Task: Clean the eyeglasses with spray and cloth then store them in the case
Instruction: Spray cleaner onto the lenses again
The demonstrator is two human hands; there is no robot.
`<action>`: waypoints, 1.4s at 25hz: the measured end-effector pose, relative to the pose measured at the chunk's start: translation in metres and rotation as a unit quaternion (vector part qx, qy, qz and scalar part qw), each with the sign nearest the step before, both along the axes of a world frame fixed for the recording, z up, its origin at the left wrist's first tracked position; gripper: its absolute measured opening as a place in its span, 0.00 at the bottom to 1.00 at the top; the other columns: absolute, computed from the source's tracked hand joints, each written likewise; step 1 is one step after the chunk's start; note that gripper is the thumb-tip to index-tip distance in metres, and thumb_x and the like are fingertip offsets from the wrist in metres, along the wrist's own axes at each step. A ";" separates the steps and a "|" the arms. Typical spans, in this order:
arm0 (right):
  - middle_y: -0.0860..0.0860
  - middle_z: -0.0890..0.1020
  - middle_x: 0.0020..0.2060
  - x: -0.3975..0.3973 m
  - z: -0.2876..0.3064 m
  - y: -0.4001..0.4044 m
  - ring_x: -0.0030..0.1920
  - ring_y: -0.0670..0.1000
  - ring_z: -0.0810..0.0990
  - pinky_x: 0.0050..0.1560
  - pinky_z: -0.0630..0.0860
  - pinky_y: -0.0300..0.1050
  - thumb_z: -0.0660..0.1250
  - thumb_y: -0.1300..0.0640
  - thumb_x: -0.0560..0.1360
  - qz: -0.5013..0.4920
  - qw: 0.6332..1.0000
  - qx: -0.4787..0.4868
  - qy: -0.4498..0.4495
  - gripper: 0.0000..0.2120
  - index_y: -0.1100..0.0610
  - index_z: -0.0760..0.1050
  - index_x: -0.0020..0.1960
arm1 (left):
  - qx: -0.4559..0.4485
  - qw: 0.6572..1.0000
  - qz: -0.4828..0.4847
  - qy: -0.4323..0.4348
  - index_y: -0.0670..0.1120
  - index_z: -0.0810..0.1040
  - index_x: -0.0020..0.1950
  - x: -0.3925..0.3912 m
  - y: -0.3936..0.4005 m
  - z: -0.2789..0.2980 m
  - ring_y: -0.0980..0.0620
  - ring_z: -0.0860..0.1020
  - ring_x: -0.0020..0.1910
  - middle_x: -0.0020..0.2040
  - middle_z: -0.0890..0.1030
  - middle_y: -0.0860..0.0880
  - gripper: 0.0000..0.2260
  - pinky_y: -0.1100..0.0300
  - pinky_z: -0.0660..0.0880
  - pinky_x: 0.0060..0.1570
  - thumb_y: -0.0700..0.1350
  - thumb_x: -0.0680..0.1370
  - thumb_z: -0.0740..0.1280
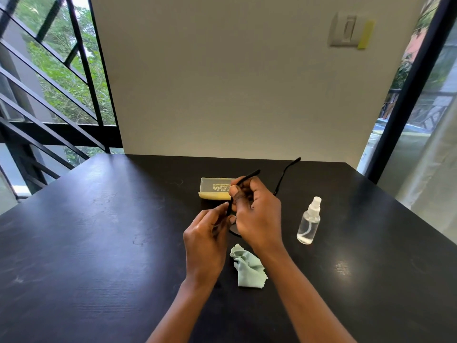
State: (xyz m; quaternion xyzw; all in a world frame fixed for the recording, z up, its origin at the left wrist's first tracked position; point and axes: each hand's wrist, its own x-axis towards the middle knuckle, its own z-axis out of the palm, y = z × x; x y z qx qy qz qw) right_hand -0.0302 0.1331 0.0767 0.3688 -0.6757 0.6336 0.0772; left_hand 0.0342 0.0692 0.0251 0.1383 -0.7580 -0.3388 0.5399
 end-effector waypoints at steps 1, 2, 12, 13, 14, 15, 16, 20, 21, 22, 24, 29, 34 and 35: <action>0.41 0.79 0.36 0.000 -0.002 -0.001 0.39 0.42 0.80 0.38 0.75 0.29 0.65 0.59 0.76 0.001 1.000 -0.003 0.000 0.08 0.47 0.74 0.42 | -0.005 1.000 0.000 0.003 0.38 0.81 0.54 0.000 -0.001 -0.001 0.62 0.79 0.43 0.46 0.82 0.47 0.12 0.77 0.73 0.45 0.34 0.71 0.70; 0.41 0.79 0.36 -0.001 -0.003 -0.002 0.39 0.42 0.80 0.37 0.74 0.28 0.65 0.59 0.76 0.002 1.000 -0.004 -0.002 0.07 0.48 0.74 0.43 | -0.010 1.000 0.001 0.004 0.38 0.81 0.53 -0.001 -0.002 -0.002 0.62 0.78 0.43 0.46 0.82 0.47 0.12 0.77 0.73 0.45 0.33 0.71 0.70; 0.50 0.81 0.40 -0.041 -0.025 0.035 0.38 0.45 0.77 0.38 0.75 0.34 0.68 0.56 0.74 -0.158 0.977 -0.113 0.090 0.05 0.47 0.76 0.49 | 0.009 0.998 0.048 0.031 0.38 0.81 0.52 -0.020 -0.030 -0.010 0.59 0.77 0.39 0.44 0.79 0.51 0.10 0.79 0.71 0.43 0.33 0.71 0.70; 0.53 0.81 0.41 -0.052 -0.031 0.044 0.39 0.45 0.74 0.39 0.71 0.35 0.69 0.54 0.73 -0.238 0.959 -0.099 0.117 0.05 0.51 0.77 0.49 | 0.019 0.998 0.054 0.037 0.38 0.80 0.53 -0.020 -0.033 -0.012 0.57 0.78 0.40 0.44 0.78 0.51 0.10 0.78 0.71 0.43 0.34 0.72 0.70; 0.55 0.79 0.44 -0.064 -0.037 0.052 0.43 0.46 0.71 0.43 0.68 0.37 0.70 0.52 0.72 -0.313 0.940 -0.070 0.120 0.09 0.54 0.77 0.50 | 0.025 0.997 0.060 0.041 0.38 0.80 0.53 -0.020 -0.036 -0.014 0.55 0.79 0.40 0.45 0.78 0.51 0.10 0.78 0.72 0.44 0.34 0.72 0.70; 0.58 0.77 0.48 -0.075 -0.045 0.059 0.48 0.48 0.69 0.47 0.66 0.42 0.73 0.51 0.70 -0.367 0.925 -0.025 0.098 0.15 0.56 0.75 0.52 | 0.028 0.997 0.065 0.043 0.37 0.80 0.53 -0.021 -0.038 -0.015 0.54 0.79 0.41 0.45 0.79 0.50 0.10 0.77 0.72 0.44 0.34 0.72 0.70; 0.60 0.74 0.54 -0.086 -0.052 0.064 0.54 0.53 0.68 0.53 0.66 0.47 0.74 0.50 0.68 -0.390 0.919 0.035 0.055 0.23 0.58 0.72 0.57 | 0.028 0.996 0.071 0.043 0.37 0.80 0.52 -0.021 -0.040 -0.017 0.53 0.79 0.41 0.45 0.79 0.49 0.10 0.77 0.72 0.44 0.34 0.72 0.70; 0.62 0.65 0.66 -0.106 -0.081 0.073 0.64 0.60 0.65 0.62 0.66 0.57 0.74 0.53 0.68 -0.279 0.936 0.205 -0.056 0.40 0.55 0.54 0.72 | 0.029 0.993 0.106 0.031 0.36 0.81 0.51 -0.020 -0.043 -0.020 0.48 0.80 0.40 0.45 0.82 0.42 0.08 0.66 0.75 0.42 0.35 0.72 0.70; 0.61 0.68 0.65 -0.107 -0.085 0.073 0.62 0.60 0.69 0.59 0.68 0.56 0.72 0.56 0.71 -0.254 0.945 0.199 -0.049 0.39 0.54 0.52 0.73 | 0.030 0.993 0.113 0.028 0.36 0.81 0.50 -0.020 -0.043 -0.021 0.47 0.81 0.40 0.45 0.82 0.41 0.08 0.65 0.75 0.42 0.35 0.73 0.70; 0.60 0.70 0.64 -0.106 -0.087 0.073 0.59 0.59 0.72 0.56 0.70 0.54 0.70 0.58 0.72 -0.241 0.951 0.190 -0.040 0.37 0.52 0.51 0.73 | 0.031 0.992 0.116 0.029 0.36 0.81 0.50 -0.020 -0.043 -0.021 0.47 0.81 0.40 0.45 0.83 0.41 0.08 0.65 0.75 0.42 0.35 0.72 0.70; 0.58 0.73 0.61 -0.103 -0.088 0.072 0.51 0.55 0.75 0.50 0.73 0.49 0.67 0.60 0.74 -0.221 0.959 0.178 -0.029 0.35 0.48 0.50 0.72 | 0.031 0.992 0.114 0.035 0.35 0.81 0.49 -0.020 -0.044 -0.023 0.48 0.80 0.40 0.44 0.83 0.40 0.07 0.69 0.73 0.44 0.34 0.72 0.70; 0.52 0.77 0.46 -0.081 -0.084 0.068 0.40 0.47 0.80 0.47 0.79 0.49 0.64 0.66 0.74 -0.050 0.988 0.065 -0.129 0.39 0.30 0.48 0.64 | 0.035 0.993 0.107 0.045 0.36 0.81 0.48 -0.021 -0.045 -0.025 0.50 0.80 0.38 0.43 0.83 0.41 0.07 0.78 0.70 0.44 0.34 0.71 0.70; 0.55 0.77 0.35 -0.052 -0.072 0.052 0.31 0.53 0.78 0.33 0.79 0.50 0.62 0.67 0.72 0.131 0.968 0.008 -0.214 0.34 0.31 0.59 0.63 | 0.005 0.994 0.099 0.052 0.34 0.81 0.49 -0.016 -0.050 -0.026 0.51 0.80 0.40 0.43 0.83 0.41 0.08 0.74 0.73 0.46 0.32 0.70 0.71; 0.54 0.76 0.33 -0.046 -0.070 0.045 0.28 0.52 0.77 0.30 0.77 0.46 0.62 0.67 0.71 0.112 0.975 0.044 -0.186 0.34 0.31 0.61 0.62 | -0.009 0.994 0.094 0.052 0.34 0.81 0.49 -0.015 -0.050 -0.026 0.51 0.80 0.40 0.43 0.83 0.41 0.08 0.73 0.73 0.46 0.32 0.70 0.71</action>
